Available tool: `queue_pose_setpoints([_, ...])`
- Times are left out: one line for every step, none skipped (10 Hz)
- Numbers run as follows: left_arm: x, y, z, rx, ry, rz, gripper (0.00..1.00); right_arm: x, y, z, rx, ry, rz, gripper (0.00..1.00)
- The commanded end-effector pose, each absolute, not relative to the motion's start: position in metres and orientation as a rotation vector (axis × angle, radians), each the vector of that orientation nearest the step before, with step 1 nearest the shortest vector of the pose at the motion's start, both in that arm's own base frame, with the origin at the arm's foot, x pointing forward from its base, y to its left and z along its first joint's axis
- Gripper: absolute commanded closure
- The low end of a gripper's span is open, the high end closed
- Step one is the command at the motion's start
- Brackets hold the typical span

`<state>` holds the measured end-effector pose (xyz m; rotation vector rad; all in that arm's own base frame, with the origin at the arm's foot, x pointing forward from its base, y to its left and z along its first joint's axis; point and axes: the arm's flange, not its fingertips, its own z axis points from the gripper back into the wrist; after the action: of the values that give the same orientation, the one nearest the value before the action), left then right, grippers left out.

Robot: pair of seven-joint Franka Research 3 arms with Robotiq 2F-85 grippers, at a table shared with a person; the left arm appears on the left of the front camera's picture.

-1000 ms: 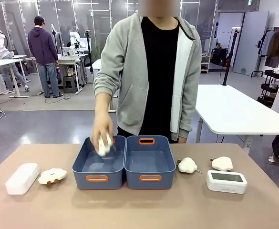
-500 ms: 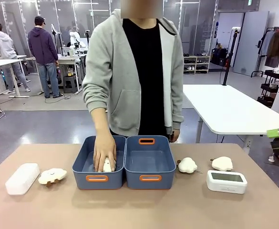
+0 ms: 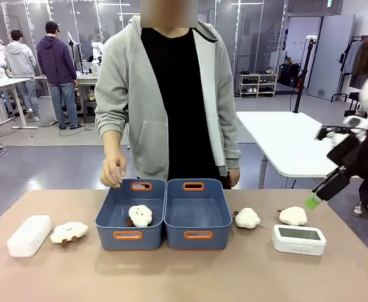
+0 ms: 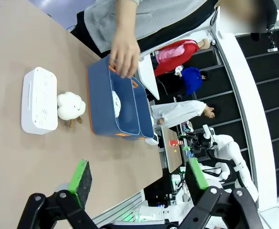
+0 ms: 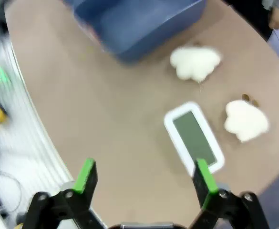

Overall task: Sort the digital clocks into the basket.
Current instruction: Pick up the Digital clock from the table and place it into the empty Plastic storage basket.

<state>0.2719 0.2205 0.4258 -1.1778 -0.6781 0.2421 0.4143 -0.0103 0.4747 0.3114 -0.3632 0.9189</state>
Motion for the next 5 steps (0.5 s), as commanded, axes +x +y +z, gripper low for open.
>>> queue_pose_setpoints([0.271, 0.222, 0.427, -1.185, -0.695, 0.217, 0.00, 0.426, -0.016, 0.466, 0.096, -0.346, 1.143, 0.00])
queue_pose_setpoints([0.271, 0.222, 0.427, -1.185, -0.695, 0.217, 0.00, 0.414, -0.010, 0.475, 0.311, -0.363, 0.919, 0.00])
queue_pose_setpoints([0.271, 0.222, 0.427, -1.185, -0.695, 0.217, 0.00, 0.414, -0.010, 0.475, 0.311, -0.363, 0.919, 0.00])
queue_pose_setpoints([0.271, 0.222, 0.427, -1.185, -0.695, 0.217, 0.00, 0.414, -0.010, 0.475, 0.311, -0.363, 0.919, 0.00])
queue_pose_setpoints([0.271, 0.222, 0.427, -1.185, -0.695, 0.217, 0.00, 0.422, -0.008, 0.470, 0.236, -0.327, 1.015, 0.00])
